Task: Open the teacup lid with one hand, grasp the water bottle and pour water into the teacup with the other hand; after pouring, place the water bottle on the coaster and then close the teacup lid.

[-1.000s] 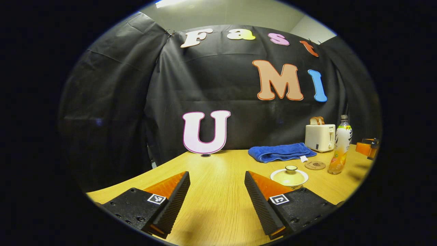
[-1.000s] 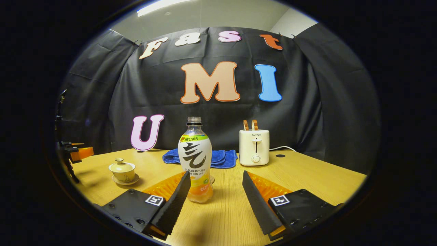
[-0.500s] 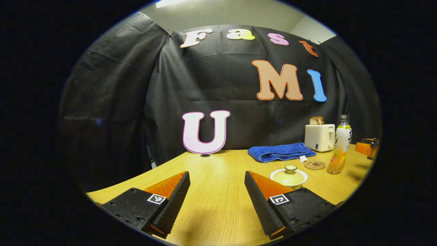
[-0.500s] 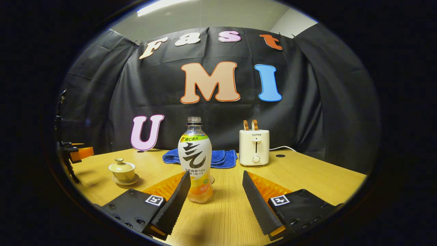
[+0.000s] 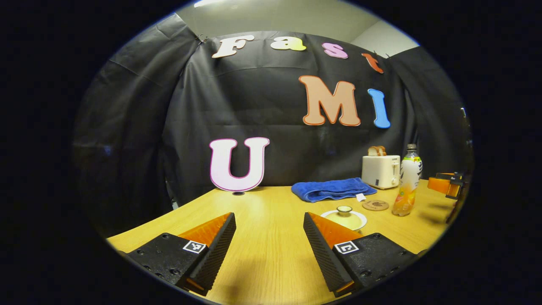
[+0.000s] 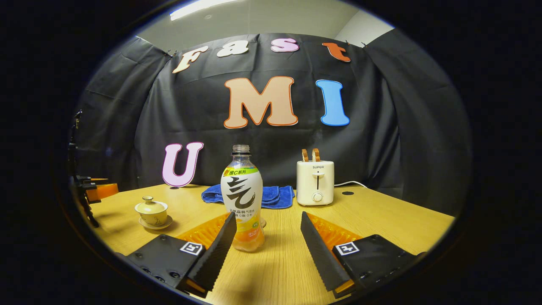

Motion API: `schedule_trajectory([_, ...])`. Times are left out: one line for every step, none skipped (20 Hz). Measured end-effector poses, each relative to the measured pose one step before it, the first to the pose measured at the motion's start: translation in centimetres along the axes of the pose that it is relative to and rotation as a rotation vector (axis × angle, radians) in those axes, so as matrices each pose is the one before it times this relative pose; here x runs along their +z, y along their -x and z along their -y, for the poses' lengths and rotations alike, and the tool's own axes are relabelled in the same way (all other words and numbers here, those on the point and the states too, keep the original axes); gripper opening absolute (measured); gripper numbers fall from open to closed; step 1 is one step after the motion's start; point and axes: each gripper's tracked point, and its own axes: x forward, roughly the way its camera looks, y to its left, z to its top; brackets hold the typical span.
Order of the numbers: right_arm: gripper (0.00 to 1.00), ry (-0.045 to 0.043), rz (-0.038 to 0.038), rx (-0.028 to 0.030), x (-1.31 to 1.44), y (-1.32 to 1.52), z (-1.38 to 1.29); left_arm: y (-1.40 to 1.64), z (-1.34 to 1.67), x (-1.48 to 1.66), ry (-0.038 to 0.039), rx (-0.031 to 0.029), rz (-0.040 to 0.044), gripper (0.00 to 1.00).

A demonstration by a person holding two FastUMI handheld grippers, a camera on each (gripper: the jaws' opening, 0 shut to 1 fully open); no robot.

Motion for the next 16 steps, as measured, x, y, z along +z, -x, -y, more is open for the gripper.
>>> schedule_trajectory([0.99, 0.00012, 0.00014, 0.00003, 0.023, -0.020, 0.000, -0.582, 0.991, 0.005, 0.00157, -0.03237, 0.00105, 0.94])
schedule_trajectory([0.97, -0.00007, -0.00006, -0.00002, -0.051, 0.013, -0.011, -0.303, 0.911, 0.079, 0.00129, -0.03945, 0.00087, 0.93])
schedule_trajectory([0.96, 0.00001, 0.00013, 0.00002, 0.050, 0.023, 0.015, -0.111, 0.810, -0.128, 0.00159, -0.04056, 0.00017, 0.93])
schedule_trajectory([0.96, -0.00013, -0.00011, 0.00007, -0.067, -0.045, -0.017, -0.340, 0.775, -0.019, 0.00217, -0.03586, -0.00246, 0.94])
schedule_trajectory([0.96, 0.00010, 0.00018, -0.00009, 0.020, -0.012, 0.007, -0.354, 0.598, -0.045, 0.00247, -0.02783, -0.00009, 0.94])
schedule_trajectory([0.99, -0.00005, -0.00004, 0.00004, -0.008, 0.032, -0.023, -0.500, 0.568, 0.097, 0.00160, -0.02384, -0.00074, 0.94])
schedule_trajectory([0.99, -0.00003, 0.00015, 0.00004, 0.061, 0.011, 0.016, -0.428, 0.521, -0.117, 0.00099, -0.02106, -0.00082, 0.94])
schedule_trajectory([0.99, -0.00008, -0.00001, -0.00010, -0.045, -0.011, 0.018, -0.515, 0.519, 0.070, 0.00131, -0.02080, 0.00102, 0.94])
schedule_trajectory([0.99, 0.00011, -0.00002, 0.00008, 0.031, -0.006, -0.012, -0.499, 0.468, -0.120, 0.00057, -0.02009, -0.00313, 0.94])
schedule_trajectory([0.99, -0.00007, 0.00010, -0.00004, -0.066, 0.012, -0.013, -0.523, 0.475, 0.060, 0.00100, -0.01886, 0.00125, 0.94])
schedule_trajectory([0.96, -0.00006, -0.00007, 0.00012, 0.026, -0.003, 0.010, -0.425, 0.386, -0.018, -0.00006, -0.02080, -0.00018, 0.94])
schedule_trajectory([0.96, 0.00001, -0.00001, -0.00002, 0.009, -0.008, -0.016, -0.501, 0.498, -0.034, 0.00025, -0.02054, 0.00025, 0.94])
schedule_trajectory([0.96, 0.00000, -0.00005, 0.00006, 0.016, -0.025, 0.002, -0.445, 0.359, -0.038, 0.00110, -0.01642, -0.00076, 0.94])
schedule_trajectory([0.96, 0.00004, -0.00015, -0.00015, 0.007, 0.050, -0.018, -0.504, 0.273, -0.025, -0.00104, -0.01366, -0.00324, 0.94])
schedule_trajectory([0.96, 0.00003, -0.00007, -0.00012, 0.054, 0.000, 0.016, -0.437, 0.196, -0.029, 0.00020, -0.00911, 0.00087, 0.94])
schedule_trajectory([0.96, 0.00009, 0.00000, -0.00008, -0.068, -0.006, 0.002, -0.410, 0.071, 0.033, -0.00040, -0.00524, -0.00143, 0.94])
